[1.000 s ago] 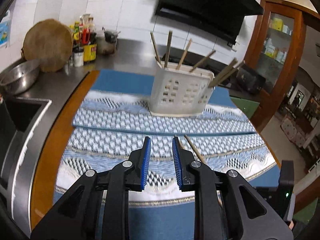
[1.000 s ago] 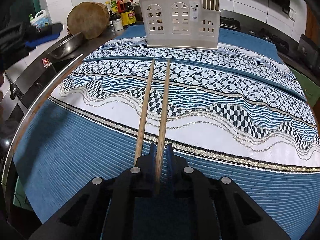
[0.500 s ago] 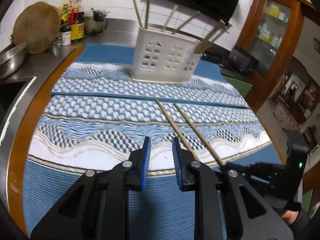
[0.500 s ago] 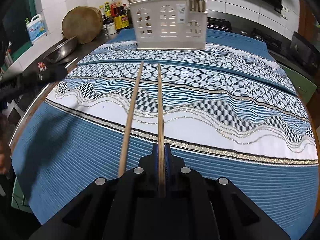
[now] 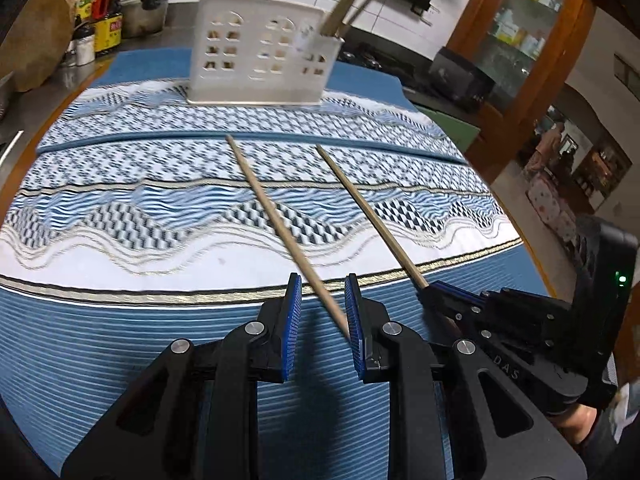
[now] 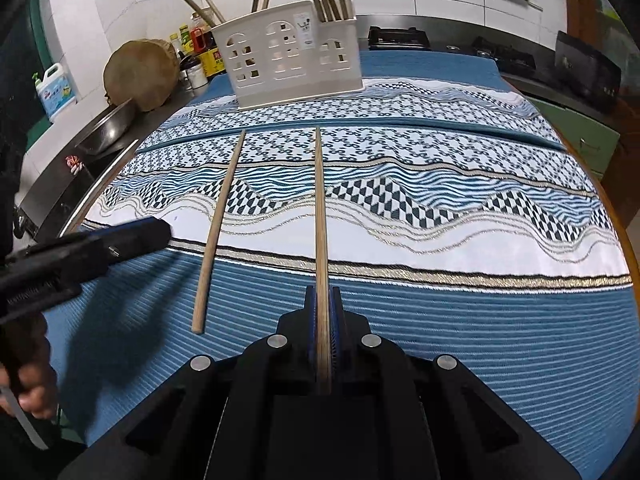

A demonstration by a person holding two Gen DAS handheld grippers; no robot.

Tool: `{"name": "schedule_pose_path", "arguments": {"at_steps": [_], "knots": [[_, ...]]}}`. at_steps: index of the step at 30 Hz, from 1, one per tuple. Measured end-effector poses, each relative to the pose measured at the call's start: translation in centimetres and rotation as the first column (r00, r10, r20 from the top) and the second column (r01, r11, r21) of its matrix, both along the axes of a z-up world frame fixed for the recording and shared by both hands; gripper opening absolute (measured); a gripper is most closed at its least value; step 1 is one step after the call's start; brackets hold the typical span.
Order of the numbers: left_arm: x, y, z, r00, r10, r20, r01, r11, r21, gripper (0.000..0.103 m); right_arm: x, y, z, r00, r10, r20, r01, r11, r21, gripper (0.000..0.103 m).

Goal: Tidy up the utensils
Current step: 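Grasp a chopstick with the right tool while the left tool grasps another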

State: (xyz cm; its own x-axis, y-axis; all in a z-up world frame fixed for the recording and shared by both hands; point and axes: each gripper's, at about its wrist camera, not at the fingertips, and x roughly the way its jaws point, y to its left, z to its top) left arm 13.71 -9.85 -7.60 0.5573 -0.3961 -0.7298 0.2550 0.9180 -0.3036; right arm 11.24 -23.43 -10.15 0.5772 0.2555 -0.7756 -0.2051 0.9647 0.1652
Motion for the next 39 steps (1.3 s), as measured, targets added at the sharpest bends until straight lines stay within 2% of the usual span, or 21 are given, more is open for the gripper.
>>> {"name": "schedule_pose_path", "arguments": {"at_steps": [12, 21, 24, 27, 32, 39], "knots": [[1.2, -2.2, -2.0, 0.997, 0.055, -0.048, -0.052, 0.996, 0.072, 0.023, -0.2, -1.1, -0.2, 1.0, -0.004, 0.002, 0.003, 0.999, 0.05, 0.007], [1.0, -3.1, -2.1, 0.998, 0.061, -0.012, -0.058, 0.985, 0.161, 0.021, -0.3, -1.1, -0.1, 1.0, -0.013, 0.005, 0.013, 0.998, 0.061, 0.007], [0.9, -2.8, -2.0, 0.998, 0.056, -0.014, -0.052, 0.983, 0.175, 0.016, -0.4, -1.0, -0.1, 1.0, -0.013, 0.006, 0.013, 0.998, 0.058, 0.007], [0.8, -1.9, -1.9, 0.998, 0.066, -0.012, -0.063, 0.978, 0.2, 0.016, -0.4, -0.9, -0.1, 1.0, -0.012, 0.009, 0.011, 0.999, 0.047, 0.008], [0.6, -0.2, -2.0, 0.996, 0.089, -0.018, -0.084, 0.978, 0.193, 0.016, -0.7, -0.4, -0.1, 1.0, 0.002, 0.021, -0.003, 1.0, 0.02, 0.014], [0.4, 0.1, -2.2, 0.996, 0.086, -0.015, -0.082, 0.981, 0.175, 0.017, -0.8, 0.2, -0.2, 0.999, 0.01, 0.036, -0.009, 1.0, -0.021, 0.016]]}}
